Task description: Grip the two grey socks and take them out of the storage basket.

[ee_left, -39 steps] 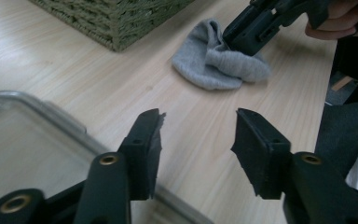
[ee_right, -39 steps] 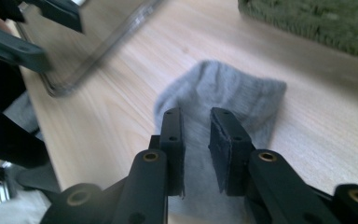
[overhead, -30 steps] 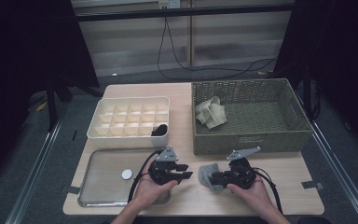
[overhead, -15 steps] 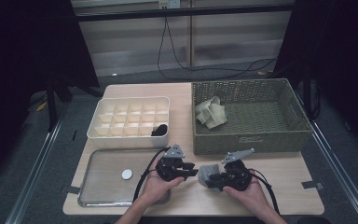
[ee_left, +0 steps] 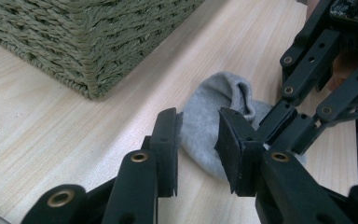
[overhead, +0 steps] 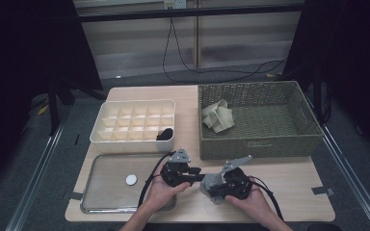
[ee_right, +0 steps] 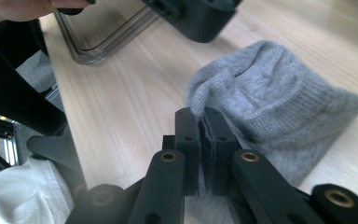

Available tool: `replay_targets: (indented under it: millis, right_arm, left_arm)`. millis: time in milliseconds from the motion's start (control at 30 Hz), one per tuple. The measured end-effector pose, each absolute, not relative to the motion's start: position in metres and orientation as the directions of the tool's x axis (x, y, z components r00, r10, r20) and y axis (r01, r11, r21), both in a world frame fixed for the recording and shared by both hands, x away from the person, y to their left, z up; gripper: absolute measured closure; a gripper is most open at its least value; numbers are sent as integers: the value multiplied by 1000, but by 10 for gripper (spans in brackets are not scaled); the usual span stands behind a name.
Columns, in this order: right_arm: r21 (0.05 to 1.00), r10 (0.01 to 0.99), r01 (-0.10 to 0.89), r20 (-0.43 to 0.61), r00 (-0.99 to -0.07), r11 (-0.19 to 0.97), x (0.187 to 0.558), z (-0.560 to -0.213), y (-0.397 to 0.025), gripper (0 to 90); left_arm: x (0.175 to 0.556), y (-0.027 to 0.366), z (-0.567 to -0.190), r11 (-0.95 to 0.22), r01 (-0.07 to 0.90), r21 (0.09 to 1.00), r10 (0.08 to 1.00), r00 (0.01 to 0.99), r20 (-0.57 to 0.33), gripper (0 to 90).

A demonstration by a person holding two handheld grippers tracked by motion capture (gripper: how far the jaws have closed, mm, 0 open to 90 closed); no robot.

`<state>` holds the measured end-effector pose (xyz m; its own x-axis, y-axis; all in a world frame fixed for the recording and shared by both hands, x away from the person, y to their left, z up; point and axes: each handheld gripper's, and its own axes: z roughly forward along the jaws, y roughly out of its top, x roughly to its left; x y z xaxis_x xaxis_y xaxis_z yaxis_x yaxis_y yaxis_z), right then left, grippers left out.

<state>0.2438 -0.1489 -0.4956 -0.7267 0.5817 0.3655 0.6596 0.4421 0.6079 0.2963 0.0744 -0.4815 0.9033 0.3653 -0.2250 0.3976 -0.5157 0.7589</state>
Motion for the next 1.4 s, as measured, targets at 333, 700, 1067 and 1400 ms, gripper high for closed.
replay_targets:
  millis: [333,700,1067,1400]
  right_arm:
    - [638,589,659,374,-717,399,242,-487,-164,859]
    - [684,628,667,386,-675,295,242,-468,-194,861]
    - [689,725,685,344,-597,237,235,-465,-235,872]
    - [652,776,724,329,-537,225,236,-479,-245,870]
  left_arm:
    - [292,61,-490,-536,393,747,344,910,-232,697]
    - [287,51,-499,-608,359,708,319,927,-196,699]
    - [284,53,-500,-612,331,718,312,936,-166,682]
    - [282,60,-499,-636,301,710,282,948,-150,665]
